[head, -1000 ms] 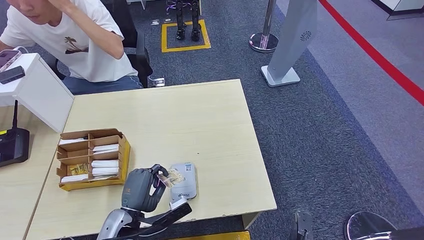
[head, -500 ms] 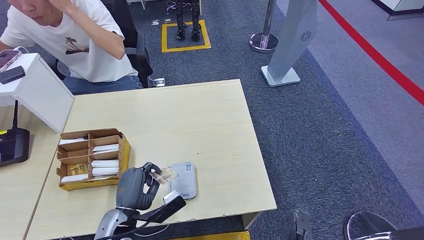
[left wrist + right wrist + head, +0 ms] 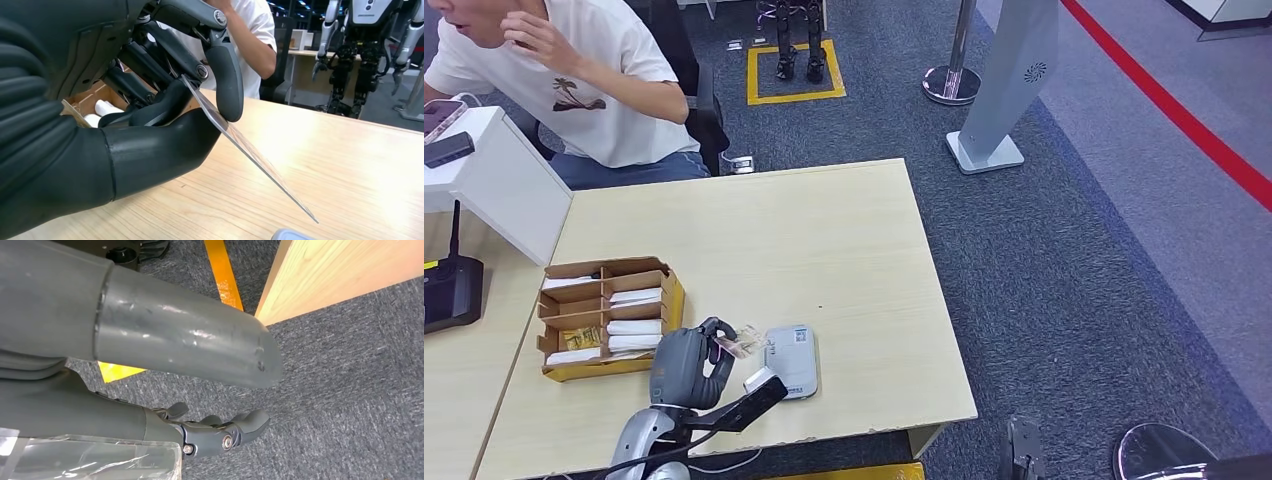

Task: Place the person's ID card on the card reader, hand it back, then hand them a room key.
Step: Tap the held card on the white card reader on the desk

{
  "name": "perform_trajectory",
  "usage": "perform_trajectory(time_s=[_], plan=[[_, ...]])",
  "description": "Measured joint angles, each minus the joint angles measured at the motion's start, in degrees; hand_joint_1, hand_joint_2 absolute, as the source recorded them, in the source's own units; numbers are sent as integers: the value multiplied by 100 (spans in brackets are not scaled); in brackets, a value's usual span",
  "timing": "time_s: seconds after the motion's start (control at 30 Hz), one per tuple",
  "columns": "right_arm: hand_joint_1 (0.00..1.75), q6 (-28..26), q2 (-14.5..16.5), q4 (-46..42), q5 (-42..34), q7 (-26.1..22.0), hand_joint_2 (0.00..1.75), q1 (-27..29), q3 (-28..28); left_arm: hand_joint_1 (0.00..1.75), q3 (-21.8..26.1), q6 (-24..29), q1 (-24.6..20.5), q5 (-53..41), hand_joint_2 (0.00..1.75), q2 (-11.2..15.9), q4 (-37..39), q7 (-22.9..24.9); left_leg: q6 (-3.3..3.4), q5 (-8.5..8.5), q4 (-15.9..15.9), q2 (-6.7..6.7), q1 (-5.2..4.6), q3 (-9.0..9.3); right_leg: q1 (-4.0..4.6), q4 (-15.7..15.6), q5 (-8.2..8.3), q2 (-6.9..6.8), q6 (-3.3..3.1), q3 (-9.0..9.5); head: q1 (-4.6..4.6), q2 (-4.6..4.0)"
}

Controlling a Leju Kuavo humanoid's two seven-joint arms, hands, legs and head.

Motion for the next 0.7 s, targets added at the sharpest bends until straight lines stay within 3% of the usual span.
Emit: perform_trajectory(time_s=[0.7], plan=[[0,-15,0,0,-120,60,0,-73,256,175,26,-109,-259,313,175,-633,1218,-366,1,-1,0,-1,0,0,0,0,0,-1,0,0,-1,0]])
